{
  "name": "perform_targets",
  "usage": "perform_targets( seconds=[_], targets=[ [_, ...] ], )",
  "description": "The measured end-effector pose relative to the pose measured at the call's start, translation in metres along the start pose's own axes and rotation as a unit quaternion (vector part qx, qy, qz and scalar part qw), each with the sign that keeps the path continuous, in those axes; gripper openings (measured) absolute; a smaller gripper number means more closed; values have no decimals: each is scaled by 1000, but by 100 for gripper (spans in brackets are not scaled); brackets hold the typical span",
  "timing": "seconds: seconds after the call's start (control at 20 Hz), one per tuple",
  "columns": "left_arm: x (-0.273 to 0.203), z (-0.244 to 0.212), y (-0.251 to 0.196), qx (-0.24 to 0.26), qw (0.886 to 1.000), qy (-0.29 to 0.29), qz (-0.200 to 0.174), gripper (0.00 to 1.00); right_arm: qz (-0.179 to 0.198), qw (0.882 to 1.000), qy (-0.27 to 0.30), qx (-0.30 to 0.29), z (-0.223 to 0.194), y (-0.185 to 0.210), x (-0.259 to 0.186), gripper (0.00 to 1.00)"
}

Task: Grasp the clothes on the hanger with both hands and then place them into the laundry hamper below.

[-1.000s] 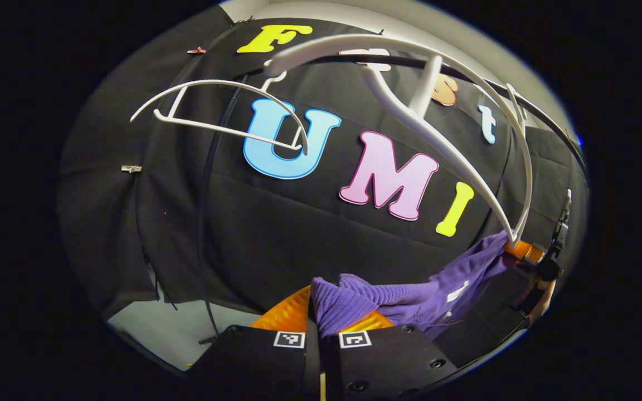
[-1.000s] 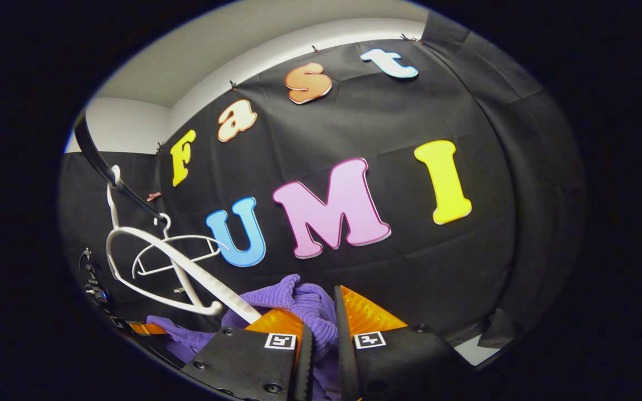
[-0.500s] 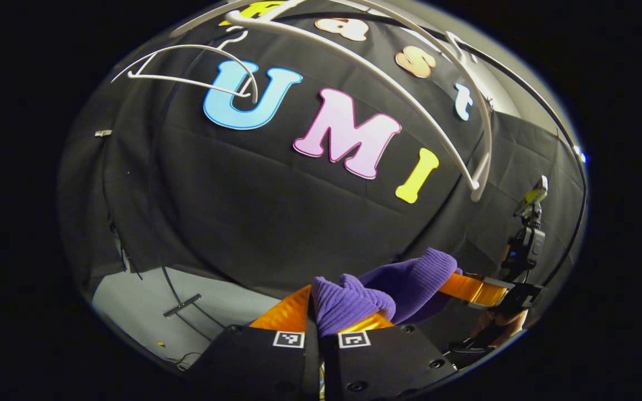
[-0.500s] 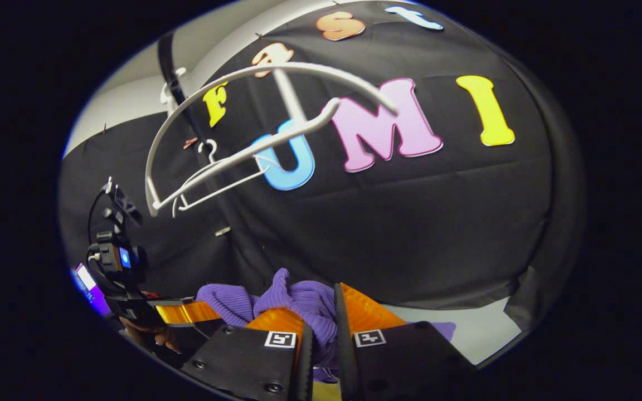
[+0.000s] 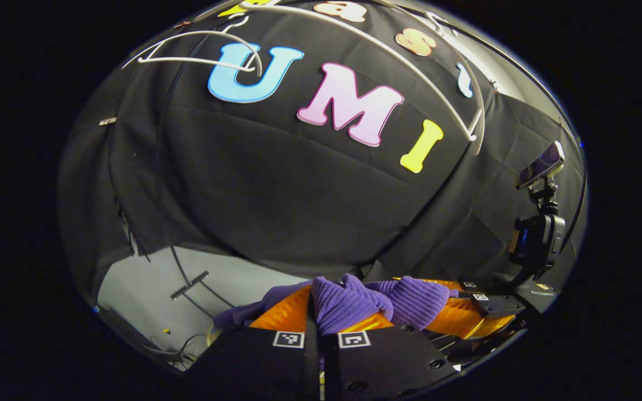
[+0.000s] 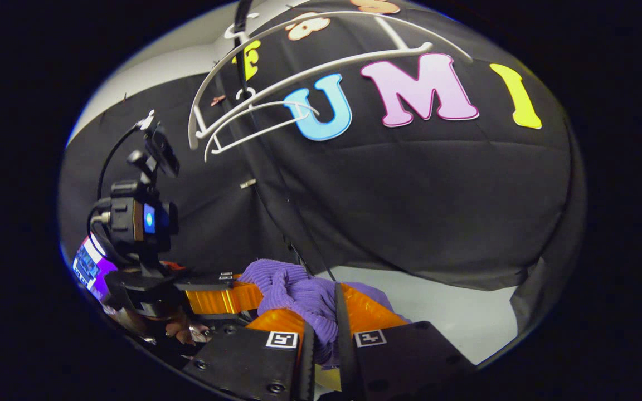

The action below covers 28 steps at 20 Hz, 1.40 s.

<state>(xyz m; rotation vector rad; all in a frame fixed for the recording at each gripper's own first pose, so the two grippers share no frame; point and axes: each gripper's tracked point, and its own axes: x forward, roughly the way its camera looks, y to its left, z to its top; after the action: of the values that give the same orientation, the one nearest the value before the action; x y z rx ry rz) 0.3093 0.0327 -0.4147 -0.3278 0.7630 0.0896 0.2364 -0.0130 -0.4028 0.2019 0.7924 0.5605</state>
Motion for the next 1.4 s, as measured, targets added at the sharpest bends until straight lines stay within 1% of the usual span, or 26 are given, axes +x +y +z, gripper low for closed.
perform_targets(
  seconds=[0.15, 0.25, 0.4, 0.65, 0.8, 1.0, 1.1, 1.15, 1.2, 1.25, 1.3, 1.35, 1.4],
  targets=[
    [2, -27, 4, -40, 997, 59, 12, 8, 1, 999, 47, 12, -32, -1, 3, 22],
    [-1, -48, 14, -53, 994, 94, 26, 8, -1, 997, 79, 26, -59, 1, 7, 22],
    [-2, -85, 25, -81, 985, 147, 46, 8, -13, 989, 132, 60, -98, -2, 6, 22],
    [-2, -120, 18, -117, 969, 209, 58, 8, -33, 976, 198, 79, -130, 1, 4, 21],
    [2, -127, 16, -126, 962, 233, 67, 8, -38, 972, 222, 62, -145, -3, -4, 21],
    [0, -132, 16, -142, 956, 244, 80, 8, -42, 969, 238, 55, -154, -5, -4, 21],
    [-4, -134, 16, -151, 954, 247, 83, 9, -52, 968, 243, 40, -159, -11, -5, 21],
    [-5, -134, 20, -149, 953, 248, 90, 10, -65, 967, 245, 30, -160, -19, -4, 22],
    [-7, -133, 29, -132, 953, 249, 113, 7, -76, 967, 244, 20, -164, -27, -4, 37],
    [-9, -133, 39, -112, 951, 253, 140, 29, -82, 966, 244, 15, -161, -32, -9, 52],
    [-5, -131, 45, -104, 951, 249, 153, 51, -87, 966, 245, 18, -157, -36, -13, 67],
    [-10, -121, 43, -113, 952, 244, 145, 73, -85, 966, 241, 29, -158, -37, -12, 82],
    [-1, -124, 43, -123, 953, 237, 139, 95, -87, 967, 235, 39, -155, -38, -12, 100]
  ],
)
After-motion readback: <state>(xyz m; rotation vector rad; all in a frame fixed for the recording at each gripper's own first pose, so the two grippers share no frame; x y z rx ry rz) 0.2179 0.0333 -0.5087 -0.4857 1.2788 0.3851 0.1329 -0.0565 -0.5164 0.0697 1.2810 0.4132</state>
